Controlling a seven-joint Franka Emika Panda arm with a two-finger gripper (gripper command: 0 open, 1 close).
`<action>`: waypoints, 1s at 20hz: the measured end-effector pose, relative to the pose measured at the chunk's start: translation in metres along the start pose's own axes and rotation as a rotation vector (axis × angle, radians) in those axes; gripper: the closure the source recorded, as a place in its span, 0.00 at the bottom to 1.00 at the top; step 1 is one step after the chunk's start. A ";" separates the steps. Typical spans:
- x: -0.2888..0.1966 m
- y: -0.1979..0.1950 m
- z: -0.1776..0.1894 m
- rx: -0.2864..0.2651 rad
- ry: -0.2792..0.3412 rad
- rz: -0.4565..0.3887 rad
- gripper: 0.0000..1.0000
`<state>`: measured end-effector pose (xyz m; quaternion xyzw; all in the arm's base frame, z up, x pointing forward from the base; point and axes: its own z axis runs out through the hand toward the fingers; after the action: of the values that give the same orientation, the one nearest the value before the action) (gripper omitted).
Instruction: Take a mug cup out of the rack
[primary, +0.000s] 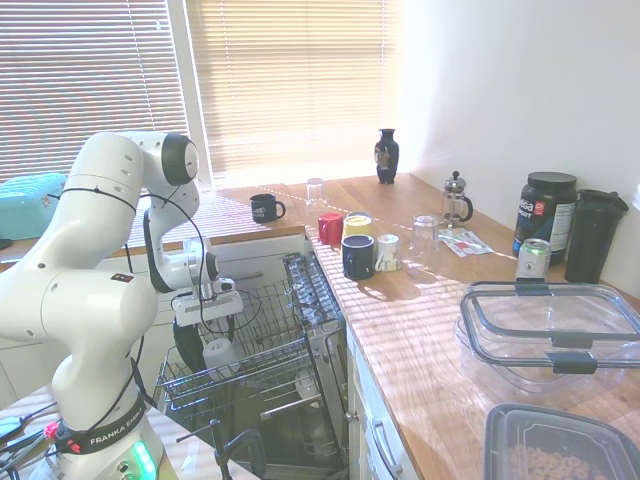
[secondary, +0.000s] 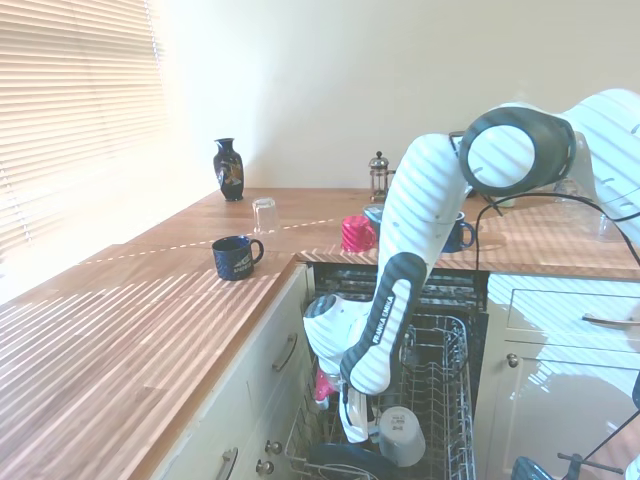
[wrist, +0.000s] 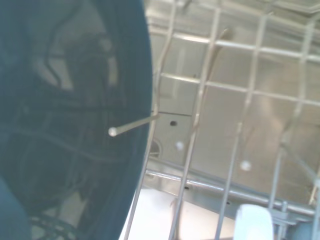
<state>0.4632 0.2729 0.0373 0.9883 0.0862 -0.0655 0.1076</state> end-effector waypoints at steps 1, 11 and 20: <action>0.000 0.002 0.003 -0.005 -0.006 -0.004 0.00; 0.000 0.010 0.018 -0.052 -0.047 -0.023 1.00; 0.014 0.007 0.039 -0.033 -0.097 -0.036 1.00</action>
<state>0.4739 0.2596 -0.0010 0.9803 0.0996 -0.1137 0.1269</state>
